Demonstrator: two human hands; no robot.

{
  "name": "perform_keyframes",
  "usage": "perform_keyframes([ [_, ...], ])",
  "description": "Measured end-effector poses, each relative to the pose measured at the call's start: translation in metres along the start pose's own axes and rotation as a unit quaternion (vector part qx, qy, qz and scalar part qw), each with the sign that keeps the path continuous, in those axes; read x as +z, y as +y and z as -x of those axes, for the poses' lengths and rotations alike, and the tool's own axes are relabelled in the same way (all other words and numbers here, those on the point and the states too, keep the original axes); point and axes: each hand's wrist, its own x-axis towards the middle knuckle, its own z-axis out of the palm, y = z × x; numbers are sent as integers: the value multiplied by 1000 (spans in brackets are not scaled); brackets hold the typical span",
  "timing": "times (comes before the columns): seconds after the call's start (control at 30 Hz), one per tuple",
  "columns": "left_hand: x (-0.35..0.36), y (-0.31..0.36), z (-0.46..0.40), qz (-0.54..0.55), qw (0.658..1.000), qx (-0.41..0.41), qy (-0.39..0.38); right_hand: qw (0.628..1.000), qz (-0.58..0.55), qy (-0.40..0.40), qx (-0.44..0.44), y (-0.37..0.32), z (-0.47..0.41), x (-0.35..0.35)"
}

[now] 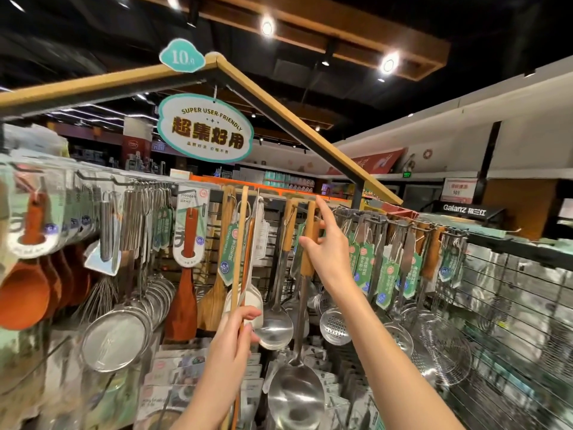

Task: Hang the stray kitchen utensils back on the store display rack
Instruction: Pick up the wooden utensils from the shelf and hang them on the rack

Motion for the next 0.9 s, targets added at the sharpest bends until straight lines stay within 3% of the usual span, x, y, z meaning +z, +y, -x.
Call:
perform_keyframes([
  [0.17,0,-1,-2,-3,1000,6,-3,999,-21,-24,42,16,-18,15],
  [0.43,-5,-3,-8,4,1000,17,7,995,44,-72,46,24,-31,25],
  [0.63,-7,-5,-2,46,999,10,11,998,41,57,7,18,6,8],
  [0.7,-8,-5,-1,94,996,6,5,1000,20,13,0,3,19,4],
  [0.83,-11,-7,-2,151,988,-8,-16,982,-54,-178,22,-40,33,15],
  [0.9,-12,-8,-2,158,987,-22,-7,976,-70,-205,39,-56,34,26],
])
